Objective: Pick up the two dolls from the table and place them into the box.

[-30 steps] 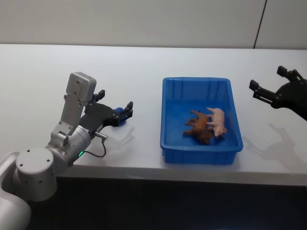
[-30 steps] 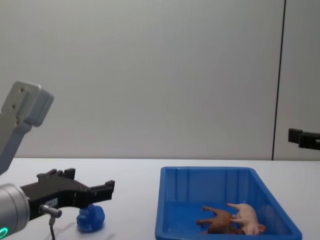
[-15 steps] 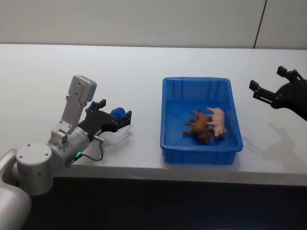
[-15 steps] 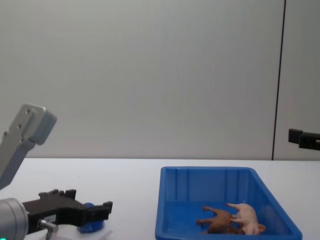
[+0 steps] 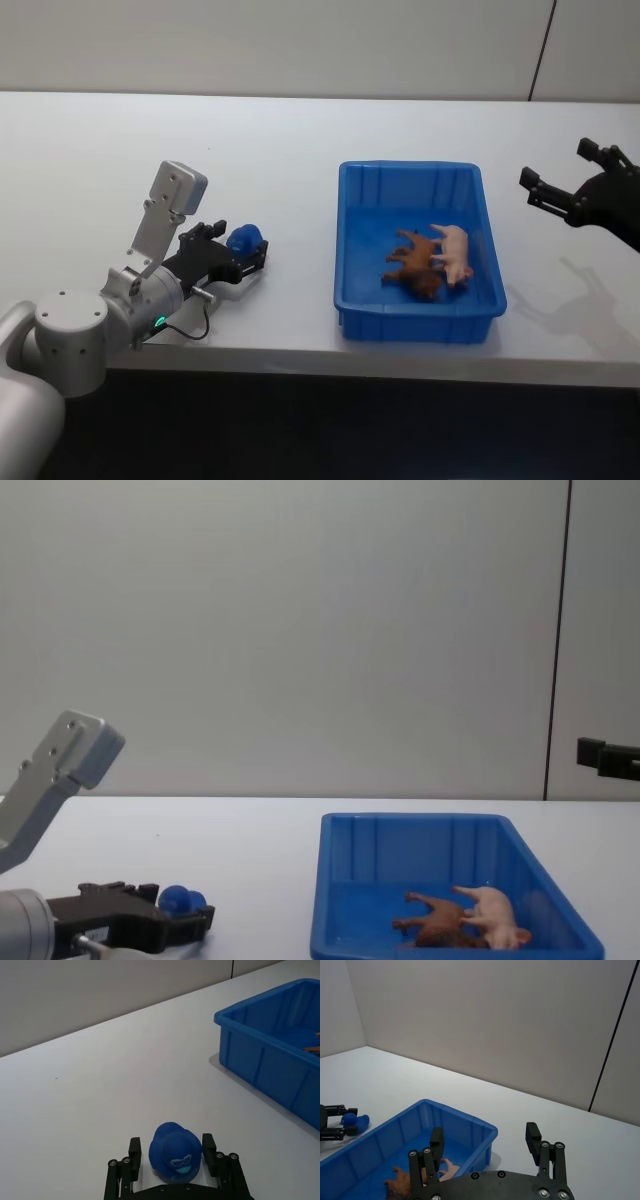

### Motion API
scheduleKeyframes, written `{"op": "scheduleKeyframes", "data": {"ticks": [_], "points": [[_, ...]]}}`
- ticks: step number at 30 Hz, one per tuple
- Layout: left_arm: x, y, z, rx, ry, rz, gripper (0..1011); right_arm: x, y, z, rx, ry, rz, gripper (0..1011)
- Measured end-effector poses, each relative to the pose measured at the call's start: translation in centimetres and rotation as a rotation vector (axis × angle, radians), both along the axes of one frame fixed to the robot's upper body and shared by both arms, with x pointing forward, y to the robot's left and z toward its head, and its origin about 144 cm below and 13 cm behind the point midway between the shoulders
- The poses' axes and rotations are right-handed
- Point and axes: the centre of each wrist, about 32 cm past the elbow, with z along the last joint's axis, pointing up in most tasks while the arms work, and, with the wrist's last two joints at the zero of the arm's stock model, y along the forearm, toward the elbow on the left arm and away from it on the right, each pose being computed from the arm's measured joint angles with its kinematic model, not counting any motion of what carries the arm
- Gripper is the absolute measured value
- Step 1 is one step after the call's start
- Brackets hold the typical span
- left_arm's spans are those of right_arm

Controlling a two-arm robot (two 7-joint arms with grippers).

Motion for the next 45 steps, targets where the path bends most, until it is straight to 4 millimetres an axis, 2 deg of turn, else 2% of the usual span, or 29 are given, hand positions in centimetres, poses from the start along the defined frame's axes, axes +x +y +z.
{"op": "scheduleKeyframes", "data": {"ticks": [4,8,16,25,33,38,45], "points": [[0.2,0.1,0.0,0.013,0.007,-0.002,672,0.0,0.0,0.0,0.0,0.0,0.0,1001],[0.4,0.1,0.2,0.024,0.013,-0.006,588,0.0,0.0,0.0,0.0,0.0,0.0,1001],[0.6,0.0,0.4,0.038,0.016,-0.01,522,0.0,0.0,0.0,0.0,0.0,0.0,1001],[0.8,-0.8,1.9,0.041,-0.034,-0.034,464,0.0,0.0,0.0,0.0,0.0,0.0,1001],[1.1,-2.6,4.1,0.022,-0.117,-0.077,415,0.0,0.0,0.0,0.0,0.0,0.0,1001],[1.4,-4.8,6.0,-0.013,-0.19,-0.131,378,0.0,0.0,0.0,0.0,0.0,0.0,1001],[1.5,-7.4,7.3,-0.059,-0.241,-0.205,340,0.0,0.0,0.0,0.0,0.0,0.0,1001]]}}
